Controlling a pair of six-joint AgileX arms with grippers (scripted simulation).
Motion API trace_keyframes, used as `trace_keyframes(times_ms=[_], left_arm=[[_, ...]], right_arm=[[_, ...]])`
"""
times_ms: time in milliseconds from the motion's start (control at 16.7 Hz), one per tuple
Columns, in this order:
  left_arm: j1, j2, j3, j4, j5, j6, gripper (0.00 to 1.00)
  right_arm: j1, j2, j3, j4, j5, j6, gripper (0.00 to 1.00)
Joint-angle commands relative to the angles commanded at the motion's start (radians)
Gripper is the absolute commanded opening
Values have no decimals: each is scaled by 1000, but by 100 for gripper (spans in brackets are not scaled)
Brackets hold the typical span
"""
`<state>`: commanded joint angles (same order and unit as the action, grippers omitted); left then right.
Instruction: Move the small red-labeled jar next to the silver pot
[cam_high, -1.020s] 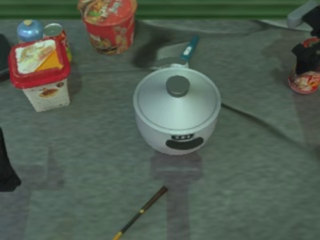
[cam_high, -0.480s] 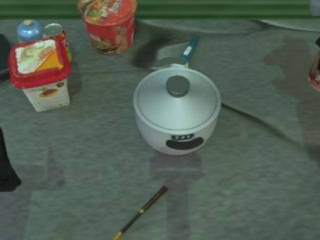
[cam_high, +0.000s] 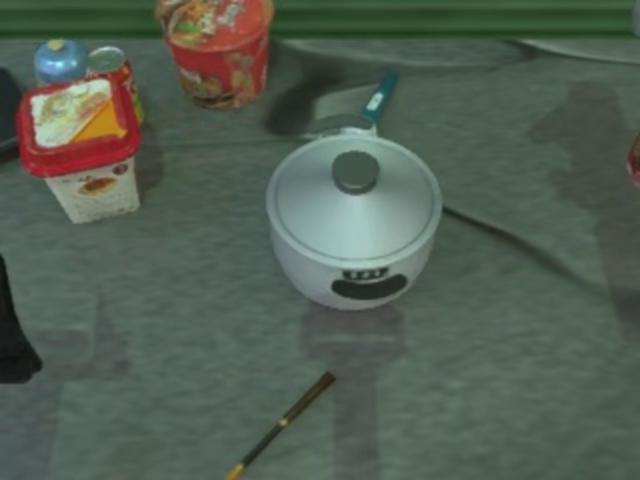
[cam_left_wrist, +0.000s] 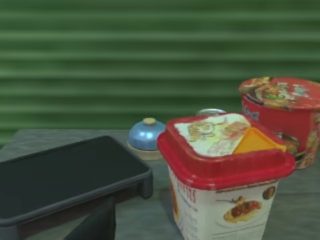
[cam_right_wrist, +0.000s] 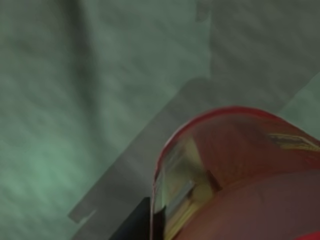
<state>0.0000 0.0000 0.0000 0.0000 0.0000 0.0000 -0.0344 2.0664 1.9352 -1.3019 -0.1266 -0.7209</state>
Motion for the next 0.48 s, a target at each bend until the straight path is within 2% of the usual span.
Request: trace_keyframes(times_ms=[240,480], left_arm=[[0,0,0,0,0,0,100],[0,0,0,0,0,0,100]], right_arm=[[26,3,-21,15,12,66,0],[99,0,-77,72,53,298,0]])
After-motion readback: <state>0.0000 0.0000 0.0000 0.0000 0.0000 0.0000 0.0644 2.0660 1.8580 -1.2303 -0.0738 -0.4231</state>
